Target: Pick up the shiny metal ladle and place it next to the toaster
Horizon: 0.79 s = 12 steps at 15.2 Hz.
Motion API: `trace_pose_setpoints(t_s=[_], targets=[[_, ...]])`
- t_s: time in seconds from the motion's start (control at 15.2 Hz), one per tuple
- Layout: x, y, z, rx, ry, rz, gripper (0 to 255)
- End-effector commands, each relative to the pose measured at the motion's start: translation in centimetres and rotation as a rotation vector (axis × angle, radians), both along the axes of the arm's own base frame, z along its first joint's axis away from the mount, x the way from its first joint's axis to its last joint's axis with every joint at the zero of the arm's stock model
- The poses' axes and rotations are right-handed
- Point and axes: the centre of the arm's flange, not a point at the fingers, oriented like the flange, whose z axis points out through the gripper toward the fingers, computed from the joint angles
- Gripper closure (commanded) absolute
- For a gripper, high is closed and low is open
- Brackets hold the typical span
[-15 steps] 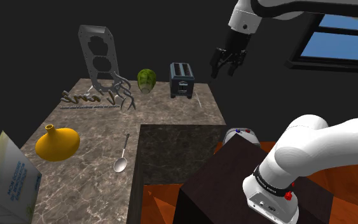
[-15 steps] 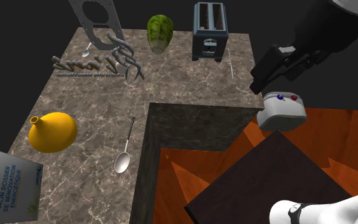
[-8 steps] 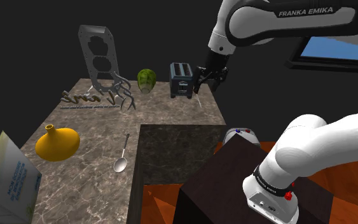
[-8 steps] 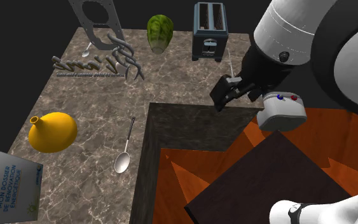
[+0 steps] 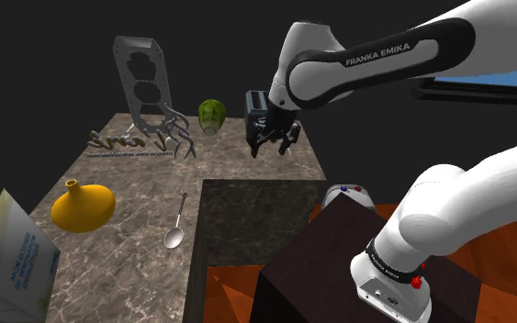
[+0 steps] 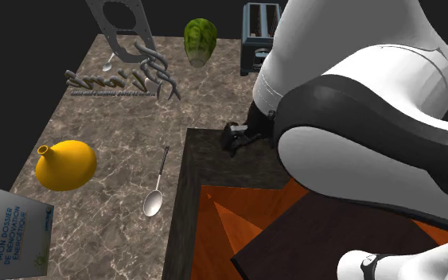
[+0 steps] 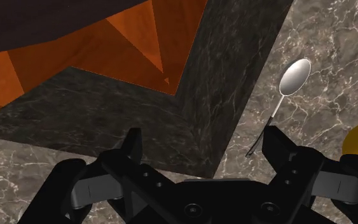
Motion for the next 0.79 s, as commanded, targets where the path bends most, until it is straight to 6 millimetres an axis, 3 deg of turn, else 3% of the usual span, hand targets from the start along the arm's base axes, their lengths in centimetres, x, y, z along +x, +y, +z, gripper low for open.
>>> trace_pose_setpoints(t_s=[0.0,0.73], targets=[[1.0,1.4,-2.3,0.008,-0.001,-0.023,0],[7.3,8.6,-12.9,0.046,0.004,-0.14,0]])
